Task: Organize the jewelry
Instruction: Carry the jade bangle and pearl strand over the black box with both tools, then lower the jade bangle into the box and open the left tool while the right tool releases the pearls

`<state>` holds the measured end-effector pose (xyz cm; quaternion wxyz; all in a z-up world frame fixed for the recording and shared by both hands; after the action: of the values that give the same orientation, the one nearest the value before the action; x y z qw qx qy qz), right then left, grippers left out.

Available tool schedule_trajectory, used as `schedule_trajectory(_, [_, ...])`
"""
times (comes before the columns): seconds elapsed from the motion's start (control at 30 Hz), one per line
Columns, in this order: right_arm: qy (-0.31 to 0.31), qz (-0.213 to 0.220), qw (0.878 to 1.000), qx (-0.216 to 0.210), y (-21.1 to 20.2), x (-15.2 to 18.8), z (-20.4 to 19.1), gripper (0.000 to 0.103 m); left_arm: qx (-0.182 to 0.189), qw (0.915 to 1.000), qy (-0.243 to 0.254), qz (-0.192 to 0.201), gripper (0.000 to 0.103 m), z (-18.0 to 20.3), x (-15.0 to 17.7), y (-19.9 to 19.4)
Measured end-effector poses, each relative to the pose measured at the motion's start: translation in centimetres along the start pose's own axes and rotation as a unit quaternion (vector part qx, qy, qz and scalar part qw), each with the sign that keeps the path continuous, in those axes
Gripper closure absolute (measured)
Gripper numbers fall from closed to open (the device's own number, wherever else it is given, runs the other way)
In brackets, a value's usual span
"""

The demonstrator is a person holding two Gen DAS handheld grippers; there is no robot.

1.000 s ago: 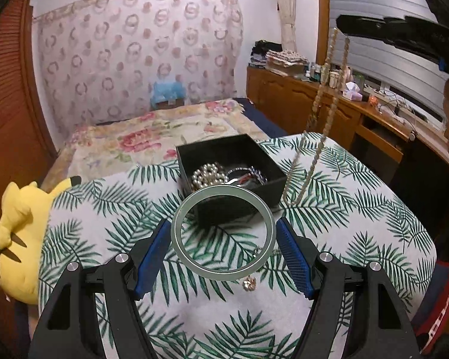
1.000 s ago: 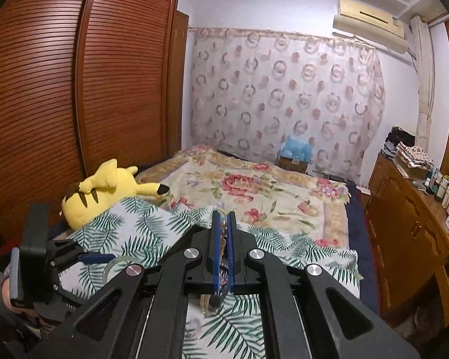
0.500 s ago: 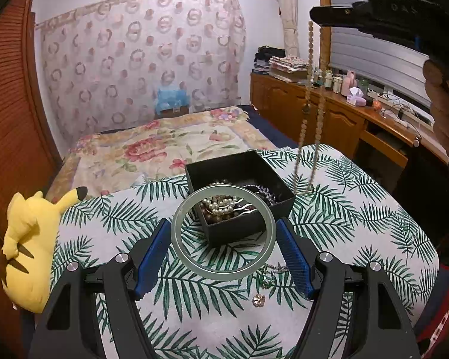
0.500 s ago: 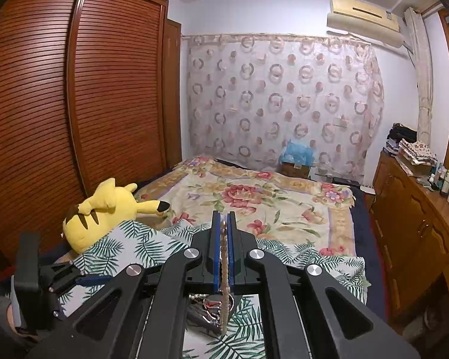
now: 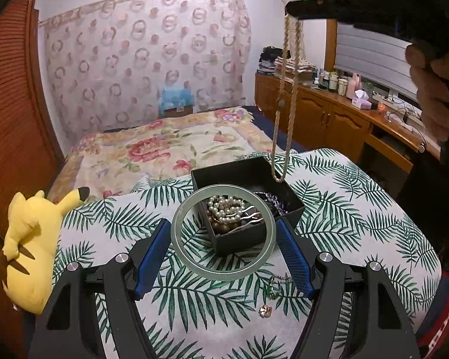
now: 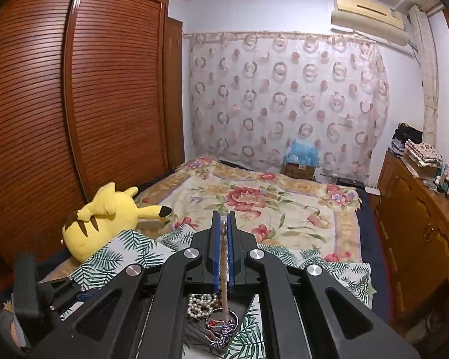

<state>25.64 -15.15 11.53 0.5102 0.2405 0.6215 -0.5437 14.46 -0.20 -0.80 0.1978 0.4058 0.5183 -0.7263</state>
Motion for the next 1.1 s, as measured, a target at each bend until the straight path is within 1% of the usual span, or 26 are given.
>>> schedule_trajectory(0.17, [-0.003, -0.011, 1.000, 0.003, 1.7, 0.8, -0.7, 0.098, -0.003, 1.0000, 0.000, 0.002, 0.034, 0.0, -0.7, 0.5])
schedule_trajectory(0.23, [0.000, -0.023, 1.000, 0.000, 2.6, 1.5, -0.7, 0.098, -0.005, 1.0000, 0.002, 0.002, 0.034, 0.0, -0.9, 0.6])
schedule_trajectory(0.37, [0.010, -0.055, 0.998, -0.009, 4.5, 3.6, -0.7, 0.098, -0.010, 0.9999, 0.003, 0.000, 0.034, -0.1, -1.2, 0.9])
schedule_trajectory(0.6, [0.025, -0.111, 0.993, -0.026, 8.1, 8.2, -1.2, 0.097, -0.017, 0.9998, 0.002, -0.006, 0.034, -0.6, -1.4, 1.4])
schedule_trajectory(0.83, [0.025, -0.120, 0.992, -0.031, 8.9, 10.3, -1.2, 0.097, -0.022, 0.9996, -0.004, -0.015, 0.034, -0.9, -1.0, 2.4])
schedule_trajectory(1.1, [0.020, -0.128, 0.991, -0.019, 8.3, 12.4, 0.2, 0.096, -0.026, 0.9993, -0.005, -0.028, 0.034, -1.2, -1.5, 4.6])
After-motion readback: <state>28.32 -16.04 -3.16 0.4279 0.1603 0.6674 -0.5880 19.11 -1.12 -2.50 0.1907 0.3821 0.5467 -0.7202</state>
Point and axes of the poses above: each gripper's, at about its wrist camera, not at the fingertips, and y roughly the way its jaws point, z to its right, x to its underside, the point moved 2 cm from there along y, roughly the way its jaws point, and after that the axes turned 14 degrees about x, right-handed, at the moved point
